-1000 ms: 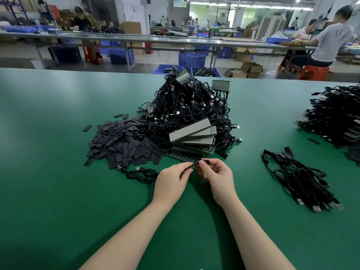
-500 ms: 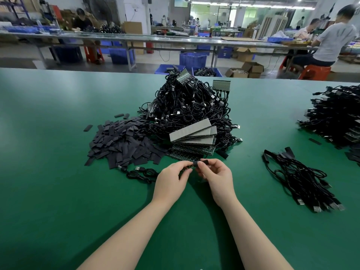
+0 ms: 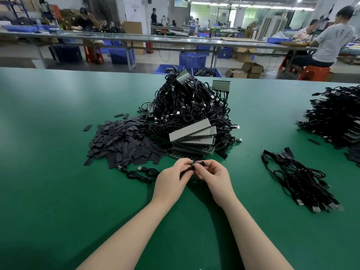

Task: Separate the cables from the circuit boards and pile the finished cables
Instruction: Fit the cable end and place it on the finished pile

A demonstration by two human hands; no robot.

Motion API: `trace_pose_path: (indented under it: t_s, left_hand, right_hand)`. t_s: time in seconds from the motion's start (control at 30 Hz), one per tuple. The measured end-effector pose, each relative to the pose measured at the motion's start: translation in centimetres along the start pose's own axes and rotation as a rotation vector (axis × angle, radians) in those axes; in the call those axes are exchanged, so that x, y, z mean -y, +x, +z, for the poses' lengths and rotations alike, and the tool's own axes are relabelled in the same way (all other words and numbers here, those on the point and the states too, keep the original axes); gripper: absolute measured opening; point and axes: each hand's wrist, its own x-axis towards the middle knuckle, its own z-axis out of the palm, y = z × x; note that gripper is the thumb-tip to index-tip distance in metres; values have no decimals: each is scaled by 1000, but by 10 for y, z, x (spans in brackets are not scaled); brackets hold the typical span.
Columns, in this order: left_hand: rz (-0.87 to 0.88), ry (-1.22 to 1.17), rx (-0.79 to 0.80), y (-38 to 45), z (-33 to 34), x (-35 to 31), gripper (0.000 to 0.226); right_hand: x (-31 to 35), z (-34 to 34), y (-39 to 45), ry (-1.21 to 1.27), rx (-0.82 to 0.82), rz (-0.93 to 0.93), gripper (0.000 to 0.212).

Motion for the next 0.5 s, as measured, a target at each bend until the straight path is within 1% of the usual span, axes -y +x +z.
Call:
trace_pose_path:
  t_s: [0.1, 0.17, 0.3, 0.37, 0.43, 0.5]
  left_hand:
    - [-33, 28, -90, 0, -1, -1, 24]
    - [-45, 64, -149, 0, -1, -1, 20]
    - [-11, 41, -115, -1, 0, 0, 14]
    - [44, 43, -122, -1, 0, -1, 17]
    - [139, 80, -132, -1, 1, -3, 20]
    - [212, 101, -138, -2, 1, -5, 21]
  right_hand:
    - [0, 0, 0, 22, -5, -4, 3]
    - [0, 1, 0, 14, -4, -10, 8]
    - [-1, 3, -1, -25, -12, -23, 6]
    - [-1, 4, 0, -11, -50, -17, 5]
    - [-1, 4, 1, 29, -85, -6, 4]
    - [0, 3, 1, 49, -90, -1, 3]
